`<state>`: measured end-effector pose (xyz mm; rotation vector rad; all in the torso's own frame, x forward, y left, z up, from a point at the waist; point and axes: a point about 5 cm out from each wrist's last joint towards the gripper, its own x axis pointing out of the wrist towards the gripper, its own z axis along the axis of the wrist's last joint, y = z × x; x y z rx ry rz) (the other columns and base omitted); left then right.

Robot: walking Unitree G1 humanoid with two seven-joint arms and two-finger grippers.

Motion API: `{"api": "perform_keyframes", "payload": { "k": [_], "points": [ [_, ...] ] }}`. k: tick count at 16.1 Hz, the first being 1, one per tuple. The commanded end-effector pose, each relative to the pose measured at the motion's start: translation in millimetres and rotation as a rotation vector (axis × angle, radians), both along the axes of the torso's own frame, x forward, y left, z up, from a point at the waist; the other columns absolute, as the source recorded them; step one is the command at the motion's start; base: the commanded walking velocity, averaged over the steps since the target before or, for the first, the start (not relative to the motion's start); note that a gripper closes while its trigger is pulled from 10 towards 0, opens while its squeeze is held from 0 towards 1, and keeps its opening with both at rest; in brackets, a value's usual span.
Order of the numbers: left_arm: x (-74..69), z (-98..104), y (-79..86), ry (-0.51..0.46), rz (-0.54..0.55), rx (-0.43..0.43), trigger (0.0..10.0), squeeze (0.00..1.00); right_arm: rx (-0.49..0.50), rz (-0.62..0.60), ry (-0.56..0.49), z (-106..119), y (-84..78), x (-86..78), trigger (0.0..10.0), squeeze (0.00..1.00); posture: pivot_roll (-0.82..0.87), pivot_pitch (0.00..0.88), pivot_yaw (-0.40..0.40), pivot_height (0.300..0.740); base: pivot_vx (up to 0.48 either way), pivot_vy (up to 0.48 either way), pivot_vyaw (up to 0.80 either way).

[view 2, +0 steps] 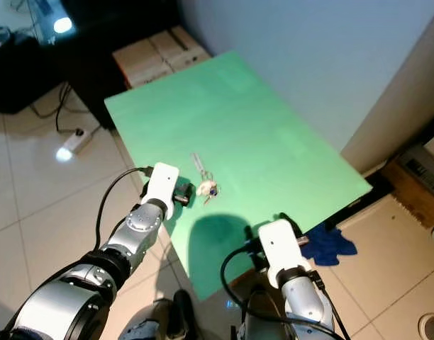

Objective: Hang keys on a hook

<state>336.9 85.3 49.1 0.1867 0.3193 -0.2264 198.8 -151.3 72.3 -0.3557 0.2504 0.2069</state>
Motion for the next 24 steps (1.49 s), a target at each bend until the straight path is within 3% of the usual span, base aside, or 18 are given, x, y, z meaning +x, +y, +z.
{"api": "perform_keyframes", "payload": {
  "k": [1,6,7,10,13,14,16,18,19,20,24],
  "points": [
    [-1.9,-4.6,3.6,0.029,0.003,-0.015,10.0,0.0,-0.022,0.011,0.0,0.1,2.8,-2.3,10.0,0.0,-0.3,0.299,0.15,0.74,0.0,0.0,0.0],
    [-4.4,-5.8,-9.5,0.054,-0.031,-0.067,10.0,0.0,-0.036,0.025,-0.003,4.4,1.1,1.5,10.0,0.0,-0.31,0.307,0.153,0.74,0.0,0.0,0.0],
    [-4.9,-5.0,-13.7,0.049,-0.054,-0.072,6.7,0.0,-0.041,0.024,0.001,4.1,0.3,0.7,10.0,0.0,-0.31,0.311,0.152,0.74,0.0,0.0,0.0],
    [-5.5,-5.3,-15.1,0.043,-0.069,-0.049,10.0,0.0,-0.045,0.022,0.003,3.5,0.5,0.4,10.0,0.0,-0.31,0.311,0.156,0.74,0.0,0.0,0.0],
    [-4.8,-4.1,-15.2,0.023,-0.073,-0.014,10.0,0.0,-0.049,0.026,0.0,4.4,1.4,0.7,10.0,0.0,-0.32,0.312,0.159,0.74,0.0,0.0,0.0],
    [-4.7,-4.3,-15.5,0.027,-0.059,-0.018,9.3,0.0,-0.05,0.029,-0.001,5.3,1.8,0.3,10.0,0.0,-0.32,0.312,0.161,0.74,0.0,0.0,0.0],
    [-5.1,-4.5,-18.1,0.04,-0.044,-0.054,4.9,0.0,-0.046,0.031,-0.001,6.3,2.1,-1.4,10.0,0.0,-0.33,0.316,0.162,0.74,0.0,0.0,0.0],
    [-5.0,-4.0,-19.6,0.044,-0.036,-0.077,3.4,0.0,-0.044,0.029,0.0,6.4,1.8,-2.5,10.0,0.0,-0.34,0.318,0.162,0.74,0.0,0.0,0.0],
    [-4.4,-3.2,-20.3,0.046,-0.028,-0.093,1.3,0.0,-0.043,0.028,0.002,6.5,1.5,-3.1,10.0,0.0,-0.34,0.319,0.163,0.74,0.0,0.0,0.0],
    [-3.9,-2.6,-20.4,0.046,-0.022,-0.099,0.0,0.0,-0.044,0.027,0.004,6.4,1.2,-3.5,10.0,0.0,-0.34,0.321,0.162,0.74,0.0,0.0,0.0],
    [-3.1,-2.5,-17.8,0.043,-0.003,-0.096,0.0,0.0,-0.045,0.029,0.002,7.5,1.6,-3.4,10.0,0.0,-0.34,0.321,0.161,0.74,0.0,0.0,0.0]
  ]
}}
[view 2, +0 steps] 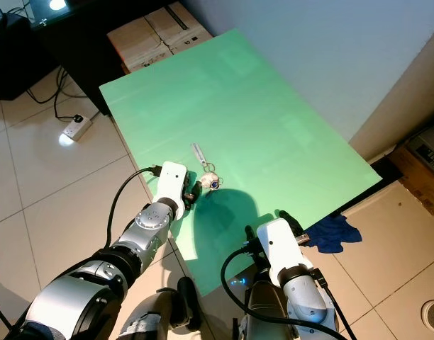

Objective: Hang keys on a hook

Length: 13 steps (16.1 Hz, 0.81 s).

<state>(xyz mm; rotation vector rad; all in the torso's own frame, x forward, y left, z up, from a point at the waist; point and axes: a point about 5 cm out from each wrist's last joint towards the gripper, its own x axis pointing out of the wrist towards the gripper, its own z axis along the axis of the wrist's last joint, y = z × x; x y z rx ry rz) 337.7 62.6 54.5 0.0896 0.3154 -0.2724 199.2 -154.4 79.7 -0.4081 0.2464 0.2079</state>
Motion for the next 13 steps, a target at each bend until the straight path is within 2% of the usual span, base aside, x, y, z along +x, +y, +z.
{"api": "perform_keyframes", "payload": {
  "k": [1,6,7,8,9,10,11,12,13],
  "points": [
    [-3.7,-7.7,5.0,0.033,0.03,0.003,0.0,0.0,0.004,0.021,0.011,0.4,4.8,-3.8,10.0,0.0,-0.35,0.322,0.161,0.74,0.0,0.0,0.0],
    [-2.9,-6.7,4.5,0.03,0.045,0.005,0.3,0.0,0.0,0.026,0.012,0.7,5.1,-4.0,10.0,0.0,-0.36,0.319,0.159,0.74,0.0,0.0,0.0],
    [-3.2,-6.9,3.8,0.031,0.046,0.005,1.1,0.0,-0.001,0.026,0.014,0.4,5.1,-4.7,10.0,0.0,-0.37,0.318,0.159,0.74,0.0,0.0,0.0],
    [-3.4,-7.1,3.4,0.032,0.047,0.004,1.1,0.0,-0.001,0.026,0.015,0.3,5.1,-5.1,10.0,0.0,-0.37,0.317,0.159,0.74,0.0,0.0,0.0],
    [-4.7,-7.9,0.3,0.035,0.045,-0.001,2.9,0.0,-0.003,0.026,0.017,0.1,4.7,-6.4,10.0,0.0,-0.37,0.317,0.161,0.74,0.0,0.0,0.0],
    [-5.3,-8.1,-1.6,0.037,0.042,-0.005,3.3,0.0,-0.005,0.026,0.017,0.3,4.3,-7.0,10.0,0.0,-0.38,0.316,0.161,0.74,0.0,0.0,0.0],
    [-5.3,-8.1,-1.6,0.037,0.042,-0.005,3.3,0.0,-0.005,0.026,0.017,0.3,4.3,-7.0,10.0,0.0,-0.38,0.316,0.161,0.74,0.0,0.0,0.0],
    [-5.6,-8.2,-2.5,0.038,0.041,-0.007,3.9,0.0,-0.006,0.025,0.017,0.4,4.0,-7.3,10.0,0.0,-0.38,0.317,0.161,0.74,0.0,0.0,0.0],
    [-6.0,-8.3,-3.7,0.038,0.039,-0.008,6.0,0.0,-0.007,0.025,0.017,0.6,3.6,-7.8,10.0,0.0,-0.39,0.314,0.161,0.74,0.0,0.0,0.0]
  ]
}}
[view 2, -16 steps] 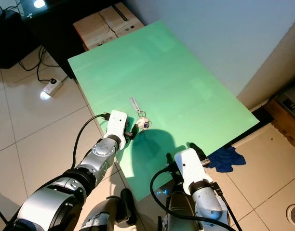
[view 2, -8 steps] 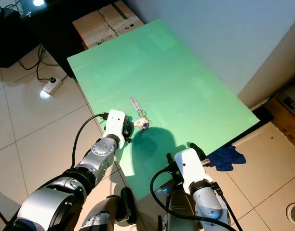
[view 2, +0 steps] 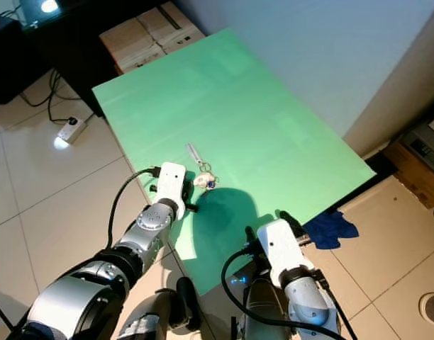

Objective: Hang keys on a hook

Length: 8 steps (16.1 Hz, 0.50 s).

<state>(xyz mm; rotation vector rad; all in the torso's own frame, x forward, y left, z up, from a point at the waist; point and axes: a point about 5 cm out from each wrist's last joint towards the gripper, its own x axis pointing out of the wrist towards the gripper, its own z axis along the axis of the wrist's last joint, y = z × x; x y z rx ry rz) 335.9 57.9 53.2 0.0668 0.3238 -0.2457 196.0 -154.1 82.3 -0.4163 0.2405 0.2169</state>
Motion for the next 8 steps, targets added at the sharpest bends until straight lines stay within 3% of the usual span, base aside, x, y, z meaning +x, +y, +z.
{"api": "perform_keyframes", "payload": {
  "k": [1,7,8],
  "points": [
    [-4.7,-7.0,-1.0,0.029,0.007,0.008,10.0,0.0,-0.004,0.011,0.021,-1.5,2.5,-5.7,10.0,0.0,-0.4,0.314,0.16,0.74,0.0,0.0,0.0],
    [-0.7,-3.7,9.5,-0.022,0.07,0.099,10.0,0.0,-0.006,0.011,0.023,-0.9,3.0,-8.0,10.0,0.0,-0.39,0.322,0.16,0.74,0.0,0.0,0.0],
    [-0.3,-3.4,11.3,-0.025,0.075,0.098,10.0,1.0,-0.005,0.011,0.024,-0.9,3.6,-8.3,10.0,0.0,-0.39,0.323,0.16,0.74,0.0,0.0,0.0]
  ]
}}
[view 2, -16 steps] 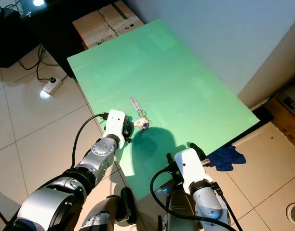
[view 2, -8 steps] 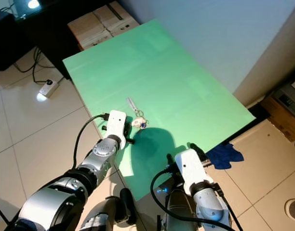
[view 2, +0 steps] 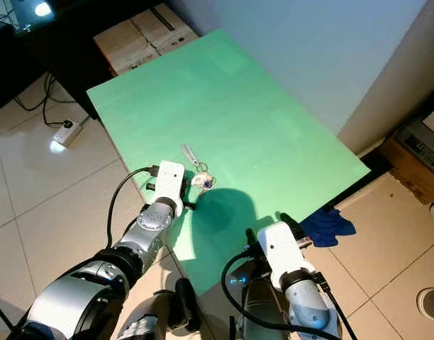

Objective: Hang keys on a hook

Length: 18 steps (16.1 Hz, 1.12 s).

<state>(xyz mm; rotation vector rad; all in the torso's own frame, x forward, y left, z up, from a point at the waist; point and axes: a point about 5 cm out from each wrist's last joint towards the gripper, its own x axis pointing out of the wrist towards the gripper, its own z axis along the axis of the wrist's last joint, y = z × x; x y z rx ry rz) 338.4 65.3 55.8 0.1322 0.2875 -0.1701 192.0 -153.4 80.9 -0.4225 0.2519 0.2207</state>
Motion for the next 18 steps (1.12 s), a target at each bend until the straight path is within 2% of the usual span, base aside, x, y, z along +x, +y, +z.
{"api": "perform_keyframes", "payload": {
  "k": [1,4,7,8,9,10,13,14,18],
  "points": [
    [-2.9,-6.3,4.4,0.024,0.012,0.016,10.0,1.0,0.003,0.01,0.014,0.3,3.6,-4.7,10.0,0.0,-0.39,0.326,0.159,0.74,0.0,0.0,0.0],
    [-3.6,-7.2,5.1,0.023,0.01,0.019,10.0,1.0,0.005,0.012,0.016,0.0,4.8,-5.5,10.0,0.0,-0.39,0.333,0.159,0.74,0.0,0.0,0.0],
    [-3.5,-5.8,5.9,-0.017,-0.004,0.092,10.0,1.0,0.003,0.011,0.019,-0.3,4.7,-6.5,10.0,0.0,-0.39,0.338,0.161,0.74,0.0,0.0,0.0],
    [-4.1,-4.2,1.8,-0.045,-0.045,0.116,10.0,0.22,0.003,0.01,0.02,-0.4,4.4,-6.8,10.0,0.0,-0.38,0.34,0.16,0.74,0.0,0.0,0.0],
    [-4.8,-3.7,-0.9,-0.056,-0.067,0.123,10.0,0.22,0.002,0.009,0.02,-0.4,4.2,-6.9,10.0,0.0,-0.38,0.34,0.16,0.74,0.0,0.0,0.0],
    [-5.9,-3.4,-4.4,-0.069,-0.097,0.132,10.0,0.0,0.003,0.009,0.02,-0.5,4.5,-7.0,10.0,0.0,-0.38,0.341,0.161,0.74,0.0,0.0,0.0],
    [-9.4,-3.7,-13.1,-0.098,-0.159,0.179,10.0,0.0,0.004,0.009,0.019,-0.2,5.1,-7.1,10.0,0.0,-0.39,0.346,0.161,0.74,0.0,0.0,0.0],
    [-9.6,-3.6,-13.7,-0.114,-0.165,0.222,10.0,0.0,0.002,0.008,0.019,0.2,4.7,-7.3,10.0,0.0,-0.39,0.348,0.162,0.74,0.0,0.0,0.0],
    [-4.2,-0.2,-0.3,-0.134,-0.077,0.242,10.0,0.0,0.003,0.003,0.023,-0.5,5.0,-8.7,10.0,0.0,-0.38,0.351,0.166,0.74,0.0,0.0,0.0]
  ]
}}
